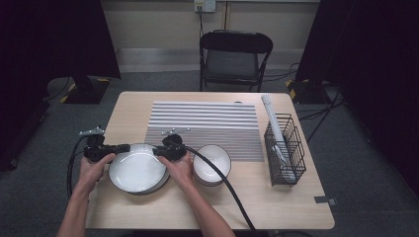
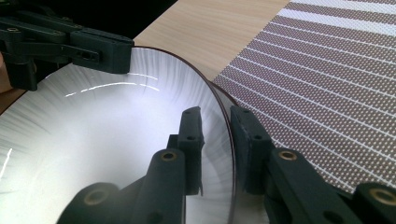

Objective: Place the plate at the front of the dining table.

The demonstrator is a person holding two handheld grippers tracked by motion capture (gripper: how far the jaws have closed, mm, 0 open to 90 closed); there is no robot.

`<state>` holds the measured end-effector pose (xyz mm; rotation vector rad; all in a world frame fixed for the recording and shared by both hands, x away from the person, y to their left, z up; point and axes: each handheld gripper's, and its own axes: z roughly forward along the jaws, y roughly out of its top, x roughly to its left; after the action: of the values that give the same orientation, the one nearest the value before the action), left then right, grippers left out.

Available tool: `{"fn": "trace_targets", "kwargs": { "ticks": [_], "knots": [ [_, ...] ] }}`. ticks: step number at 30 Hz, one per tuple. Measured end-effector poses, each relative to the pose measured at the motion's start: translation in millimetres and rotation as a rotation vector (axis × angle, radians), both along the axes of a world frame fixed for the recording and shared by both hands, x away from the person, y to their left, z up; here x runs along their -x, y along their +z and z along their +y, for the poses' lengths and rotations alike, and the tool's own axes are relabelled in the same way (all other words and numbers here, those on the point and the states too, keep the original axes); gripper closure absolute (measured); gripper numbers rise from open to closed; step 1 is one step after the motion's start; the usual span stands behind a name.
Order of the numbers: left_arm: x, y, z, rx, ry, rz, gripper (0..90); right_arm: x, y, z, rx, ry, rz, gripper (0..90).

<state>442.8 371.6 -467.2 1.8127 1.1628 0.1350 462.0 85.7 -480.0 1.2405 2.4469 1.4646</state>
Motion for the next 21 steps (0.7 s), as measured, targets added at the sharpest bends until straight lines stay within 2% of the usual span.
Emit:
{"fn": "trace_targets", "kwargs": {
  "ticks": [4, 8, 13, 15, 21],
  "knots": [
    [-0.2, 0.1, 0.6, 0.004, 0.008, -0.002, 83.8, 0.6, -0.4, 0.9, 0.018, -0.008, -0.017, 80.3],
    [-0.4, 0.1, 0.6, 0.003, 0.017, -0.005, 83.6, -2.8, -0.2, 0.0, 0.004, -0.003, 0.004, 81.9],
    [-0.9, 1.8, 0.4, 0.007, 0.023, -0.022, 83.4, -4.5, 1.1, -2.5, -0.029, -0.022, -0.013, 84.7],
    [-1.2, 1.7, 0.9, 0.011, 0.025, -0.028, 83.5, -7.2, 3.5, -3.6, -0.039, -0.026, -0.005, 85.4],
    [-2.8, 1.4, -2.7, 0.004, 0.041, -0.048, 83.6, -13.2, 5.8, -4.1, -0.032, -0.043, -0.024, 85.0]
  ]
}}
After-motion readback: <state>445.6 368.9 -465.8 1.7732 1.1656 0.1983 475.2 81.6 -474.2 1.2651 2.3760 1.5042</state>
